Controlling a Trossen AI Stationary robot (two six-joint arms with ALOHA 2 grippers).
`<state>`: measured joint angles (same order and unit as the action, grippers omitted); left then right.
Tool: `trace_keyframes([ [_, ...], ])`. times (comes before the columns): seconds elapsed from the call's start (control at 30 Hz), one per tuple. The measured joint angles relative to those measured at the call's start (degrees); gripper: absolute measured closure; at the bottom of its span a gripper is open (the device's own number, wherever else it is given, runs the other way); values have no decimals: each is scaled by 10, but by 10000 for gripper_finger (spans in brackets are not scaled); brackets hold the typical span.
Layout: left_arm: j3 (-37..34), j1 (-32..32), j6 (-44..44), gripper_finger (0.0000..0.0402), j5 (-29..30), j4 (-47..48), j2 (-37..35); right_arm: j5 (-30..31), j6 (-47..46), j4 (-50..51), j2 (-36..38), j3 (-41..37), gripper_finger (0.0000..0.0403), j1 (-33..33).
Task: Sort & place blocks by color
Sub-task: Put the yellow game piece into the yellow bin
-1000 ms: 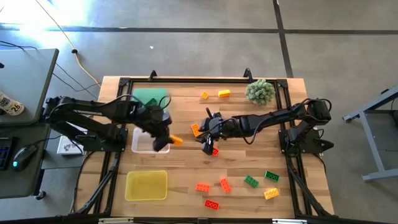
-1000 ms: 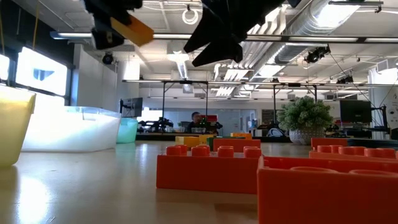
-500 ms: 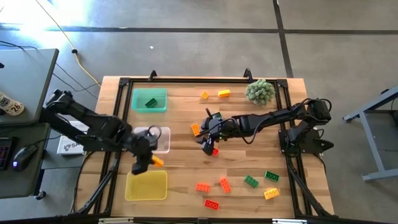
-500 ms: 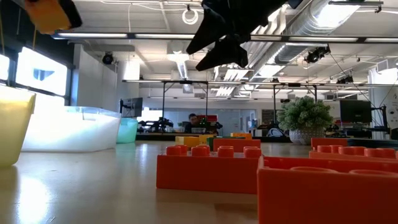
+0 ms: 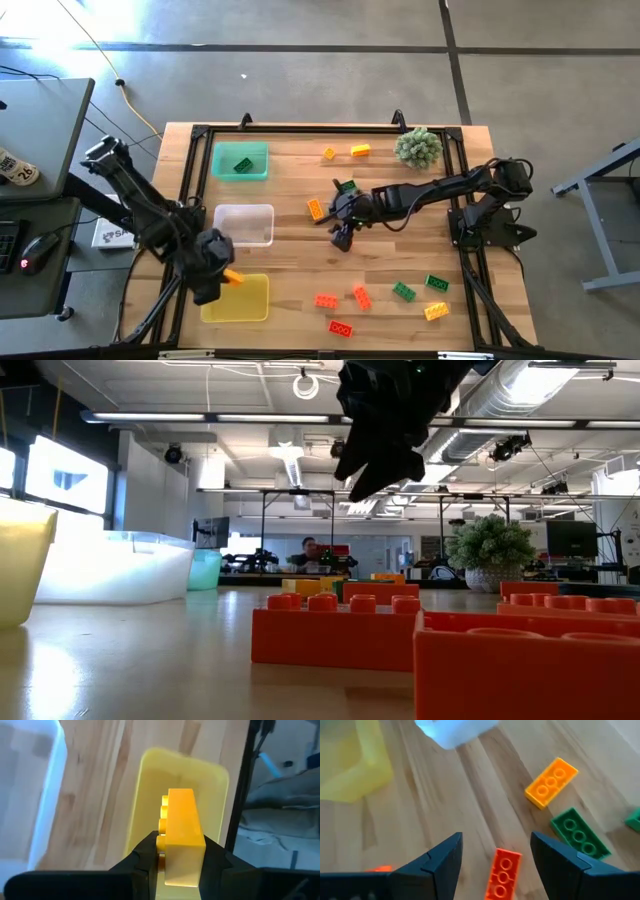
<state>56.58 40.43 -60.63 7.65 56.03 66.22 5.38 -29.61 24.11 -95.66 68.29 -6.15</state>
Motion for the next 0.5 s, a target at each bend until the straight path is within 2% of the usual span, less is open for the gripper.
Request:
trace_keyframes([
  [0.27,0,69,-78,326,24,-3,82,4,-17,52,0,0,181,0],
  [0.5,0,92,-126,298,16,-4,133,3,-34,71,0,0,181,0],
])
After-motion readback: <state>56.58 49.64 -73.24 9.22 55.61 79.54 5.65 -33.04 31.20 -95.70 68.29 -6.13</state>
